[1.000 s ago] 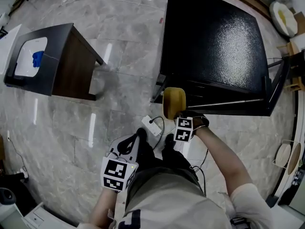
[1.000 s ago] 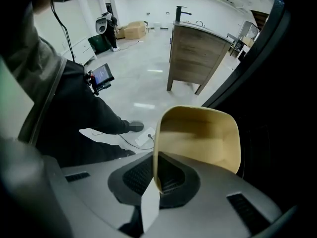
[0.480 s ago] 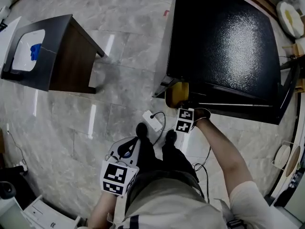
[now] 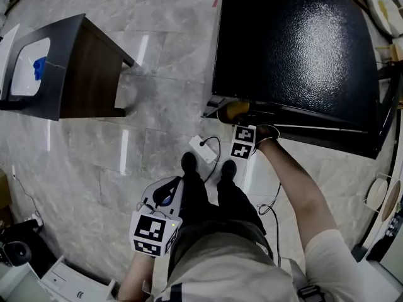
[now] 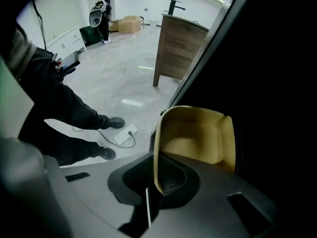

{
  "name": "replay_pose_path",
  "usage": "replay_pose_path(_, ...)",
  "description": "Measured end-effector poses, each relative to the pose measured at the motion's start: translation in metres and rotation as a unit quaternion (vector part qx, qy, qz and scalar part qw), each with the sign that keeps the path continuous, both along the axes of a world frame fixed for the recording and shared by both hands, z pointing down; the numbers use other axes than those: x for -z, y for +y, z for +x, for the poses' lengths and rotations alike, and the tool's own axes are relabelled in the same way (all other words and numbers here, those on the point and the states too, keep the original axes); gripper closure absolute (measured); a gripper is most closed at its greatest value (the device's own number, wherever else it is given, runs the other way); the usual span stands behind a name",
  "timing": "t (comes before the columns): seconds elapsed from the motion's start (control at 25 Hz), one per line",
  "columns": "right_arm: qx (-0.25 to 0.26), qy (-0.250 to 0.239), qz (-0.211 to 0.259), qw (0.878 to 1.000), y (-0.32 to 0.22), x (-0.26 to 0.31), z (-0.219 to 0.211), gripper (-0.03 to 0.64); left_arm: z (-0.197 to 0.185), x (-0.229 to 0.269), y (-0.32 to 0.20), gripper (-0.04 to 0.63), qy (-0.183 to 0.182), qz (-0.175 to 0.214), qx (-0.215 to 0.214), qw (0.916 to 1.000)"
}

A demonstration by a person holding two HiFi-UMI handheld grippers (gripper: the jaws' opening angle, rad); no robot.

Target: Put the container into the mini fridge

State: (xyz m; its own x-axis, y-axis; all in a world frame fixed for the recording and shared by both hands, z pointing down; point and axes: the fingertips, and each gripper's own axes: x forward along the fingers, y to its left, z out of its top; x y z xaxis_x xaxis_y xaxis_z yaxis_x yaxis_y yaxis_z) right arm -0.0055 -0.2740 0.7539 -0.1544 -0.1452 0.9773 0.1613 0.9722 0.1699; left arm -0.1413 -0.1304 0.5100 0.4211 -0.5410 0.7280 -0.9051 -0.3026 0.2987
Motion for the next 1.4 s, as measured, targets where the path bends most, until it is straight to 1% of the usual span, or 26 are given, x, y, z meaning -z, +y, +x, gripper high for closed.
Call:
replay_pose_path(0.12,0.007,0.001,0.018,1.0,-0.007,-0.004,0.0,0.584,0.003,0.0,-0.001,0.538,0.001,0.0,-0.006,1.0)
replay_pose_path(0.6,-0.011,-0.019,0.078,0.997,-0.032,-0.01,-0.001,0.584,0.008,-0.009,0.005,0.538,-0.002,-0.018,-0.02,0.9996)
replay_pose_path(0.76,-0.014,-0.025,0.088,0.996,-0.038,-0.009,0.0,0.584,0.01,-0.013,0.006,0.538,0.0,-0.021,-0.023,0.9995)
replay_pose_path(1.08,-0.007,-0.025,0.106,0.994,-0.054,-0.006,0.001,0.584,0.01,-0.018,0.009,0.538,0.005,-0.026,-0.02,0.9995)
replay_pose_path(1.24,-0.005,-0.017,0.131,0.991,-0.066,-0.006,0.002,0.584,0.007,-0.019,0.008,0.538,0.007,-0.025,-0.014,0.9996)
replay_pose_path(1.4,-0.021,-0.023,0.158,0.987,-0.076,-0.003,0.002,0.579,0.006,-0.021,0.008,0.538,0.007,-0.026,-0.012,0.9996)
